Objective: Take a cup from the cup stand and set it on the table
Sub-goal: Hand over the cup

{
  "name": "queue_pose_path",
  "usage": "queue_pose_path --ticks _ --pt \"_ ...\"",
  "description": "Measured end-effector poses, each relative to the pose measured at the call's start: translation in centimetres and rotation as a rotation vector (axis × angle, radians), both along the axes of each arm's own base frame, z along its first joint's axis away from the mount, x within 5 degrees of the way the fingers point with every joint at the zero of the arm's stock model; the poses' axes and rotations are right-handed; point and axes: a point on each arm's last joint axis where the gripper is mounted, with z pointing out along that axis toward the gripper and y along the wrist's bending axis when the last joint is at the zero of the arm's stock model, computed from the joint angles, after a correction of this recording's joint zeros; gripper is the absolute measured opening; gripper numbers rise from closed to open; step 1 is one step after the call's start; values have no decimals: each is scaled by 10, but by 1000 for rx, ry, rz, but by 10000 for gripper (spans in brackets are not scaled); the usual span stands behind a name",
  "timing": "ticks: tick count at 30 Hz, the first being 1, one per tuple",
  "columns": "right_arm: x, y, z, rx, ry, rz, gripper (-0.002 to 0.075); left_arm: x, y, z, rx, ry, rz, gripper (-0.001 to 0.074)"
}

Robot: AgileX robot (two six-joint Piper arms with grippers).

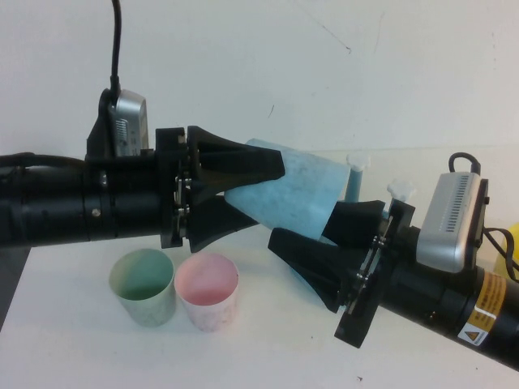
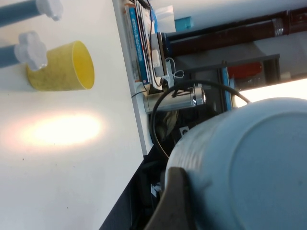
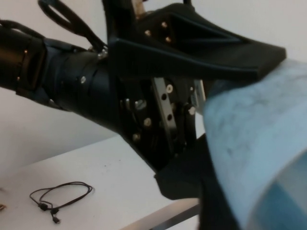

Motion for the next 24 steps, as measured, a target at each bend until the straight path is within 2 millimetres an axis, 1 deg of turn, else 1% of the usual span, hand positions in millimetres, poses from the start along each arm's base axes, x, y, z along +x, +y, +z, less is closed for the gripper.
queue_pose_path --ticks 1,6,7,24 --pt "0 1 0 1 0 2 361 0 0 0 -3 1 4 561" --pt "-2 3 1 -3 -12 28 118 2 0 0 2 -12 21 561" --pt "-2 3 1 -7 -17 31 93 2 0 0 3 -12 21 561" --pt "-3 3 1 0 -5 39 66 2 1 -1 20 -49 17 554"
